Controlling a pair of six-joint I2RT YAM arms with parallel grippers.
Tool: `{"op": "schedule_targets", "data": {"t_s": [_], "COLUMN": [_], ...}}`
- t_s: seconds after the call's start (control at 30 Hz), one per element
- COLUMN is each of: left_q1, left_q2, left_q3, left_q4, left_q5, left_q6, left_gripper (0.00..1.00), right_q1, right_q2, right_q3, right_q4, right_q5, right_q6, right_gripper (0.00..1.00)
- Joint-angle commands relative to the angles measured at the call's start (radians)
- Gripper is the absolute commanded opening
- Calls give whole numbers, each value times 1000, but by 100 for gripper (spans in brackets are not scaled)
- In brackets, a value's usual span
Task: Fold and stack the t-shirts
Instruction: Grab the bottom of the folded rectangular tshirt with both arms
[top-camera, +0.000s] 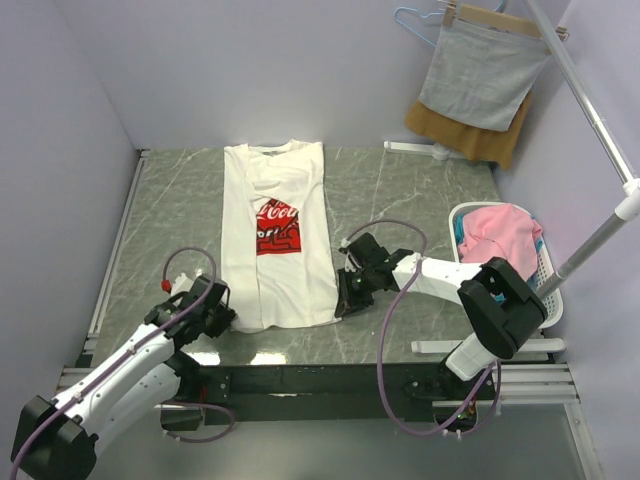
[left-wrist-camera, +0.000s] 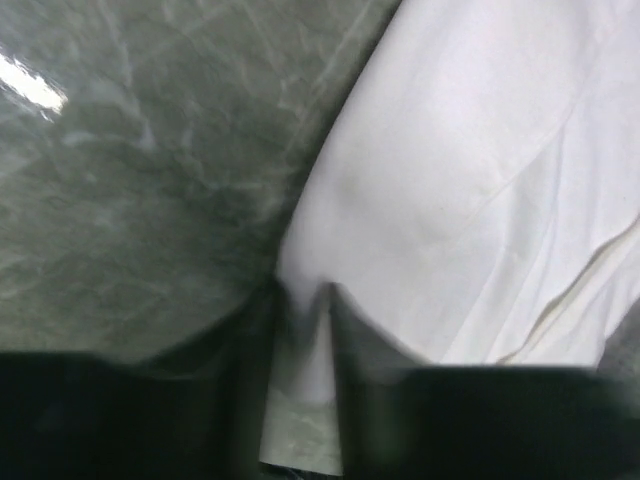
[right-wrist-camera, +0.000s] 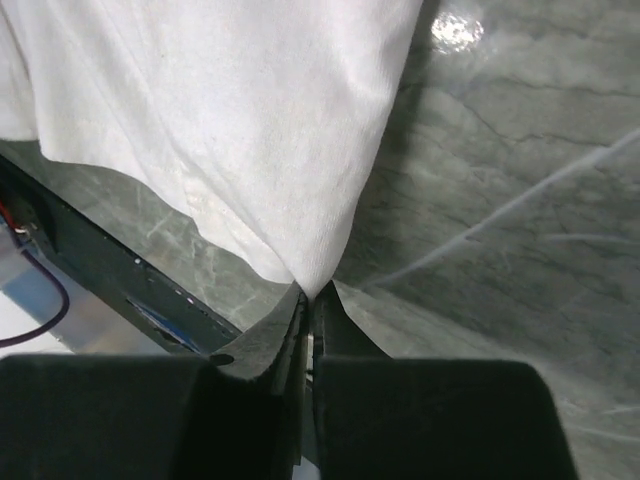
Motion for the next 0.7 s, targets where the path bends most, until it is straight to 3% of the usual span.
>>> {"op": "schedule_targets", "data": {"t_s": [0.0,0.03,0.13,0.47,0.57,0.6,0.67], "left_q1": [-32,-44,-45,-58,-67,-70,-68], "left_q2": [-41,-56,-61,47,48,47,44], "left_q3": [45,41,28,-16,-41,-39,-38], "left_q4": [-71,-73,-56,-5,10,11,13], "left_q5": [35,32,15,10,14,9,-3], "left_q6": [-23,-33,-39,-25,-25,-23,-25], "left_gripper": [55,61,72,70,54,32,10], "right_q1": [1,1,1,2,4,4,2], "right_q2": [-43,-45,-34,64,89,92,87], "right_q3": [-22,-24,-15,-24,-26,-27,-29], "right_q4": [-40,-39,-31,101,122,125,131], "right_q5": [28,30,28,-84,-102,-107,-107], "right_q6": [-8,-5,1,41,44,46,43], "right_gripper": [15,27,45,47,42,36,24]}}
